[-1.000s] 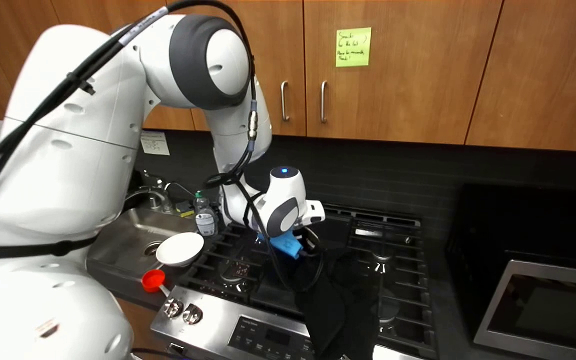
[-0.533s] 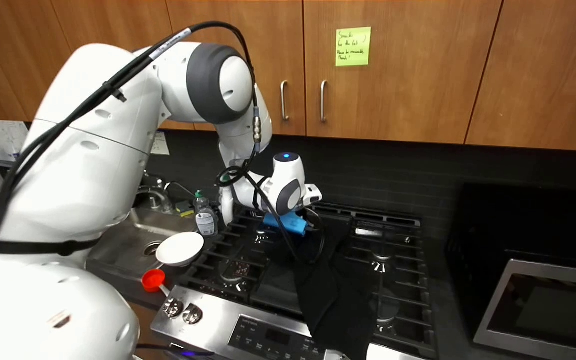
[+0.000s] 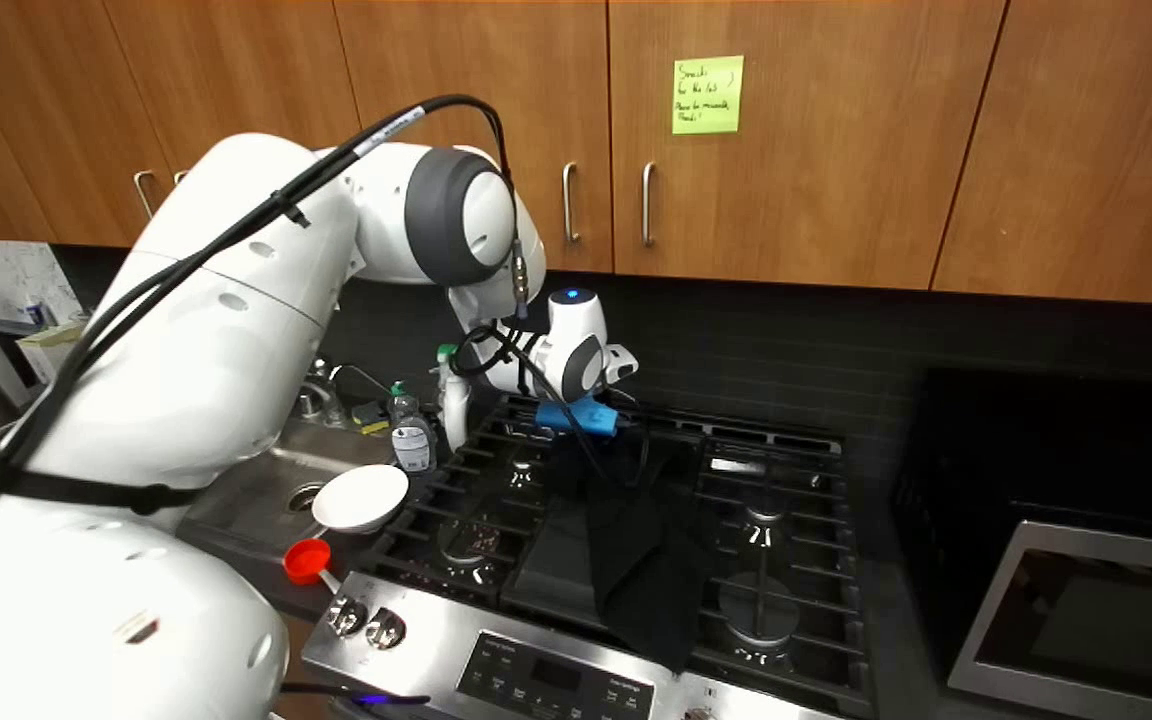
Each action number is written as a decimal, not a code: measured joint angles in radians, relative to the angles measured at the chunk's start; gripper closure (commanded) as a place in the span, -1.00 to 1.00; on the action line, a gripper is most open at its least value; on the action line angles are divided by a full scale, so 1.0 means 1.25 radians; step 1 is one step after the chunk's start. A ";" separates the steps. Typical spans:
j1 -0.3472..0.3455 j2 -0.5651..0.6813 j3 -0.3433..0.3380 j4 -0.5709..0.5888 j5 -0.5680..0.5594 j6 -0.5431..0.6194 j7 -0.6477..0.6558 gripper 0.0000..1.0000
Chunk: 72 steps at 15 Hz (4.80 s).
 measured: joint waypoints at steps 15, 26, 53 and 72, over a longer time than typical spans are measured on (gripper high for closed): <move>-0.074 -0.072 -0.009 -0.178 0.092 0.108 0.052 0.93; -0.134 -0.234 -0.004 -0.485 0.172 0.142 0.087 0.93; -0.128 -0.289 -0.006 -0.586 0.230 0.174 0.122 -0.81; -0.037 -0.628 -0.186 -0.612 0.000 -0.141 0.075 -1.00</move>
